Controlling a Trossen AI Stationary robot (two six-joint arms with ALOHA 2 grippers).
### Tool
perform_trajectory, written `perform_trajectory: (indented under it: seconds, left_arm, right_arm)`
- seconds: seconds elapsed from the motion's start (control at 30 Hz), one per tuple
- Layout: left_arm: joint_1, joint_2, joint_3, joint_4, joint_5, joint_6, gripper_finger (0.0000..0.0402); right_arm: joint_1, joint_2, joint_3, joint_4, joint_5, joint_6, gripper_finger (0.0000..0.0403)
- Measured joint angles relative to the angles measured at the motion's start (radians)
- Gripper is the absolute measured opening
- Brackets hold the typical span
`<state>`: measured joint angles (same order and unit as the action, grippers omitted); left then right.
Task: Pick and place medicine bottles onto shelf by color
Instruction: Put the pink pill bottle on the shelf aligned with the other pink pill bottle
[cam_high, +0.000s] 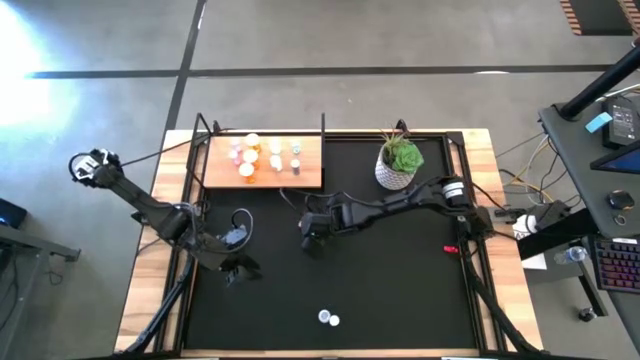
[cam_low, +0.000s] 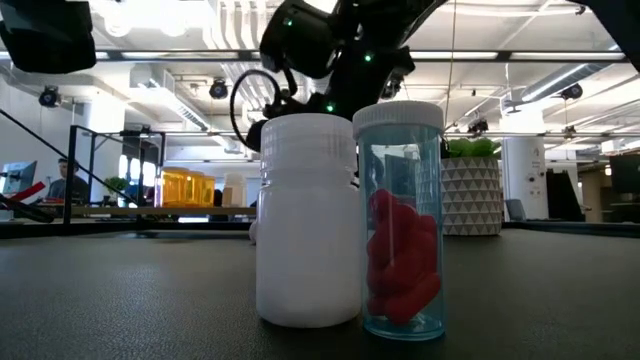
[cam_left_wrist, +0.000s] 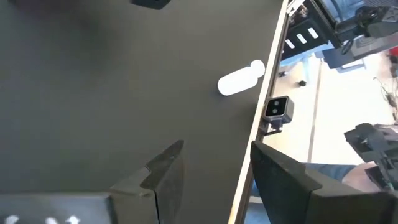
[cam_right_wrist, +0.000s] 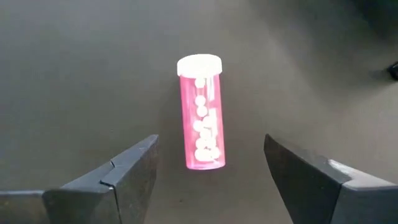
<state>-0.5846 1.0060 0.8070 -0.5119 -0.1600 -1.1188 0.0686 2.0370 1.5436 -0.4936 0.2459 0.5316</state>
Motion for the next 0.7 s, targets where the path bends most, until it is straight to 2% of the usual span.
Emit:
perform_trajectory:
  seconds: [0.33, 0.7]
  left_arm:
    - [0.0, -0.024, -0.014, -0.023, -0.001, 0.0, 0.0164]
    - [0.0, -0.024, -0.015, -0.023, -0.001, 0.0, 0.0164]
  right_arm:
    - [-0.004, 0.048, 0.0, 0.026, -0.006, 0.024, 0.0261]
    - [-0.004, 0.049, 0.0, 0.032, -0.01, 0.037, 0.0169]
